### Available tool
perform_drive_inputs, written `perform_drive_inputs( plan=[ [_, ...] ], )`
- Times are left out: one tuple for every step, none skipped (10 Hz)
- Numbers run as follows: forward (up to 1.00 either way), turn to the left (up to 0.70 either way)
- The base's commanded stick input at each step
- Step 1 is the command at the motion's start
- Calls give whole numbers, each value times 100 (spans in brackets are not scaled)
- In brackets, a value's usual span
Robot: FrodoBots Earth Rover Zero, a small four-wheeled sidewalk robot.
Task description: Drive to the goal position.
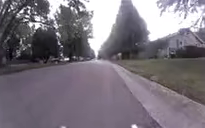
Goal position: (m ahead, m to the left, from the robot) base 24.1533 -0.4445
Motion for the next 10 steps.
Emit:
perform_drive_inputs(
  plan=[
    [100, 0],
    [100, 0],
    [100, 0],
    [100, 0],
    [100, 0],
    [100, 0],
    [100, 0],
    [100, 0],
    [100, 0],
    [100, 0]
  ],
)
